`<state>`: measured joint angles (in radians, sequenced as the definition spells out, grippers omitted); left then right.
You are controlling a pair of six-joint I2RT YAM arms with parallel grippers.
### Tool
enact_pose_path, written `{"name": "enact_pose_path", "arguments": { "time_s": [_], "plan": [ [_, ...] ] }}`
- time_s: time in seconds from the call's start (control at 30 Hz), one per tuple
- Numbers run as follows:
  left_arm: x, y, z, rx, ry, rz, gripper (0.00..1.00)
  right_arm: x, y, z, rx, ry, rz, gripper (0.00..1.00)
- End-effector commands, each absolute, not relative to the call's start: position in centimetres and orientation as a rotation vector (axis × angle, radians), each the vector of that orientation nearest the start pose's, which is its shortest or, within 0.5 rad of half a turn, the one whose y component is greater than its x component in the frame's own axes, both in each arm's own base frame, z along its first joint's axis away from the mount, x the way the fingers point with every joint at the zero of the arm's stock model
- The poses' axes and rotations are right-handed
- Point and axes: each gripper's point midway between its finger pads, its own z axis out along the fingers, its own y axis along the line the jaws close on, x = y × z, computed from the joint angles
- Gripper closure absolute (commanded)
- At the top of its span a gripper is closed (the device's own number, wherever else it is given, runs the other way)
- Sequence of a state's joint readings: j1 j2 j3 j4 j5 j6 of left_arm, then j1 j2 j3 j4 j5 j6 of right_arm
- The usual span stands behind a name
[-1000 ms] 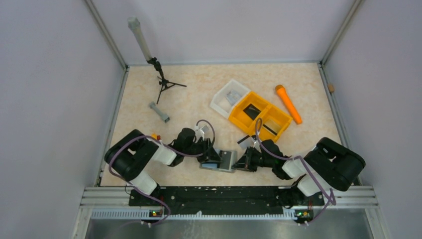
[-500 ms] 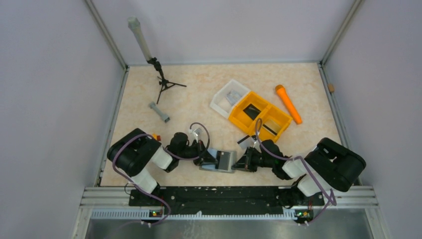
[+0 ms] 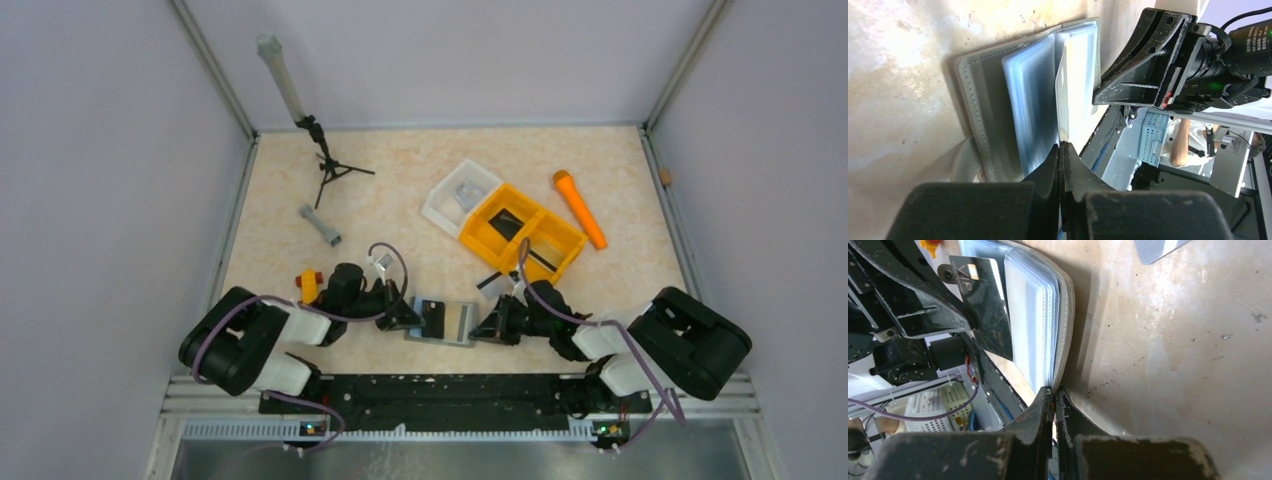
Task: Take the credit cards out of the card holder
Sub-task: Remove the credit card from the card holder.
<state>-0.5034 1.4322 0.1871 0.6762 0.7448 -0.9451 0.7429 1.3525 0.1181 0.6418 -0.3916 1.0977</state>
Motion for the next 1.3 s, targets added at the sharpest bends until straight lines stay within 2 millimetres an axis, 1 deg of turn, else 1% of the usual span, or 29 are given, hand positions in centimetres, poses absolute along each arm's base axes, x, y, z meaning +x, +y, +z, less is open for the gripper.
{"name": "enact_pose_path", "arguments": {
  "time_s": [0.0,0.13,0.27,0.37,0.47,0.53,0.57,0.6,0.63,0.7,0.87,0.93,1.0,1.03,1.07,1.1,1.13,1.27],
  "plan": [
    [15.8,-24.4,5.0,0.066,2.425,-1.52,1.0,14.4,25.9,2.3,0.164,2.463,1.326,1.0],
    [15.7,-24.4,4.9,0.09,2.438,-1.52,1.0,14.4,26.1,2.2,0.148,2.467,1.333,1.0],
    [15.7,-24.5,5.3,0.102,2.44,-1.547,1.0,14.5,26.2,2.2,0.14,2.475,1.33,1.0],
    [16.2,-23.8,6.0,0.109,2.453,-1.488,1.0,14.6,26.0,2.1,0.132,2.479,1.304,1.0],
    [16.6,-23.2,7.1,0.133,2.457,-1.408,1.0,14.7,25.9,2.3,0.116,2.478,1.279,1.0],
    [16.6,-23.1,7.8,0.139,2.454,-1.397,1.0,14.9,25.8,2.5,0.105,2.478,1.265,1.0],
    [16.7,-23.1,8.2,0.141,2.447,-1.398,1.0,14.9,25.8,2.6,0.097,2.478,1.258,0.94],
    [16.7,-23.1,8.5,0.144,2.443,-1.401,1.0,15.0,25.8,2.7,0.09,2.479,1.253,0.85],
    [16.8,-23.2,8.9,0.148,2.434,-1.403,1.0,15.0,25.8,2.9,0.083,2.478,1.248,0.79],
    [17.0,-23.2,9.5,0.152,2.42,-1.405,1.0,15.1,25.8,3.3,0.071,2.472,1.237,0.67],
    [17.9,-23.1,11.2,0.156,2.374,-1.402,1.0,15.6,25.1,5.2,0.044,2.455,1.164,0.45],
    [18.3,-23.0,11.8,0.154,2.357,-1.401,1.0,15.9,24.7,6.3,0.026,2.445,1.129,0.38],
    [18.6,-23.0,12.2,0.143,2.366,-1.403,1.0,16.4,24.5,8.0,-0.011,2.412,1.099,0.31],
    [18.7,-23.0,12.3,0.141,2.371,-1.402,1.0,16.3,24.3,8.4,-0.016,2.425,1.079,0.27],
    [18.9,-23.1,12.5,0.138,2.367,-1.404,1.0,16.4,24.1,9.0,-0.03,2.421,1.057,0.21],
    [19.1,-23.1,12.8,0.136,2.357,-1.407,1.0,16.7,23.8,9.7,-0.041,2.415,1.025,0.18],
    [19.2,-23.3,13.1,0.142,2.346,-1.417,1.0,17.0,23.6,10.5,-0.062,2.405,0.998,0.16],
    [19.7,-23.5,14.9,0.165,2.321,-1.425,1.0,18.4,23.4,13.9,-0.129,2.346,0.922,0.14]
  ]
}}
